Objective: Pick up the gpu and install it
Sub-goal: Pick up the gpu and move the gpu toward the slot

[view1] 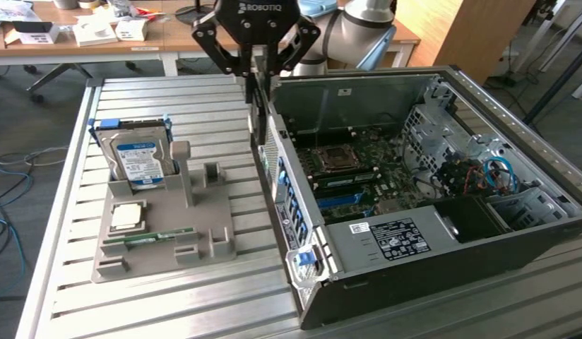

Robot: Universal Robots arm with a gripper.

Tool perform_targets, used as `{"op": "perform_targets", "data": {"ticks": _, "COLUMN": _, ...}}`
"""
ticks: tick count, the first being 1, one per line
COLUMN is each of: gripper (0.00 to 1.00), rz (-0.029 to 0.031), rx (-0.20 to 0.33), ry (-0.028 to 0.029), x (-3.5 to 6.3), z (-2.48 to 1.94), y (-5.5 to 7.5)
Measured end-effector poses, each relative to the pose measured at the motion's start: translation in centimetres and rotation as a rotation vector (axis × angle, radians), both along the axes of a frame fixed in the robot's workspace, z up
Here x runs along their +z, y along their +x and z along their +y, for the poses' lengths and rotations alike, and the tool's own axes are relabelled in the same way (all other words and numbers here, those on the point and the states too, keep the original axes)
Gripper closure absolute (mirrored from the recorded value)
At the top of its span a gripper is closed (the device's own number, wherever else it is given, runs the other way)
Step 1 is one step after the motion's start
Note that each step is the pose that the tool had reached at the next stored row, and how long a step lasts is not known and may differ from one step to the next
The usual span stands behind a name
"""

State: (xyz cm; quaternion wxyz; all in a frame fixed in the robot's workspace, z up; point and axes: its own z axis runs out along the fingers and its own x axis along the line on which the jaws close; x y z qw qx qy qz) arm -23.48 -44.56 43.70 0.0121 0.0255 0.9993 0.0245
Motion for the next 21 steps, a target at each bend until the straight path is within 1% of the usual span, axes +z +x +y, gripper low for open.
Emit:
{"op": "perform_targets", "data": {"ticks": 6, "gripper": 0.74, "rz": 0.0000, "rx": 0.000, "ry": 0.0000, "x": 0.00, "z": 0.00, "y": 1.5}}
{"op": "perform_targets", "data": {"ticks": 21, "gripper": 0.74, "rz": 0.0000, "rx": 0.000, "ry": 0.0005, "x": 0.00, "z": 0.01, "y": 5.9}}
